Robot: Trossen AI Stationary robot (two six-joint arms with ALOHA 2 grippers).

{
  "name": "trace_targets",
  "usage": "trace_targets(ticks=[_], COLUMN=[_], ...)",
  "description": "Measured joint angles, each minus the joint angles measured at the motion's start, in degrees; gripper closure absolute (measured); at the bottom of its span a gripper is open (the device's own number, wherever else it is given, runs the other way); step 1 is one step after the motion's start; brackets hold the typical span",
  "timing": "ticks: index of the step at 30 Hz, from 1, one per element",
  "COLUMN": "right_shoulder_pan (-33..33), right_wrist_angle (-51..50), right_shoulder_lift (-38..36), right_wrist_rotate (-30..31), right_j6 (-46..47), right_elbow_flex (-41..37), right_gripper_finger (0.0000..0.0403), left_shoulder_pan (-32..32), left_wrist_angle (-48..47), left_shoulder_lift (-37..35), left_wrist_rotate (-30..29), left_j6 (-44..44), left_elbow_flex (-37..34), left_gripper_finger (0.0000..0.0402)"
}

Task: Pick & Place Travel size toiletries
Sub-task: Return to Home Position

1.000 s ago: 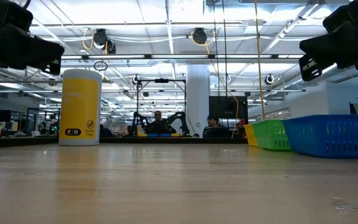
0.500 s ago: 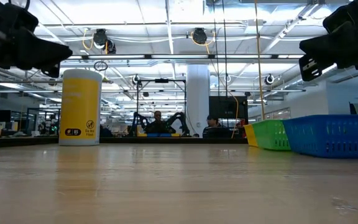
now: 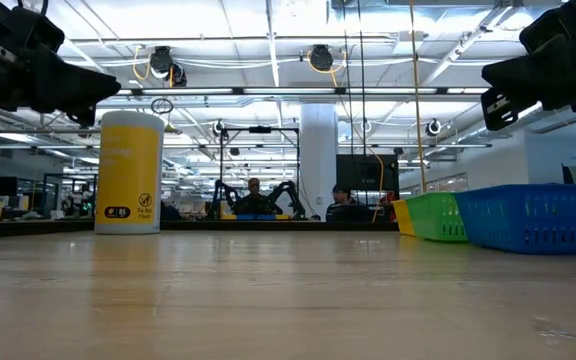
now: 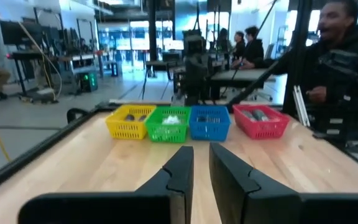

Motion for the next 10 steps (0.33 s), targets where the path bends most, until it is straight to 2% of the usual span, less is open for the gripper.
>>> trace_targets(ticks=[10], right_shoulder_pan=[0.00], right_wrist_angle=[-0.02], right_shoulder_lift=[0.00], right_wrist_rotate=[0.00], right_j6=[0.00], right_elbow_flex=[0.00], right_gripper_finger=[0.0399], left_shoulder_pan=[0.00], left_wrist_angle=[0.06], left_shoulder_lift=[0.37], left_wrist_rotate=[0.00], left_j6=[0.00], left_elbow_flex=[-0.04], left_gripper_finger=[0.0350])
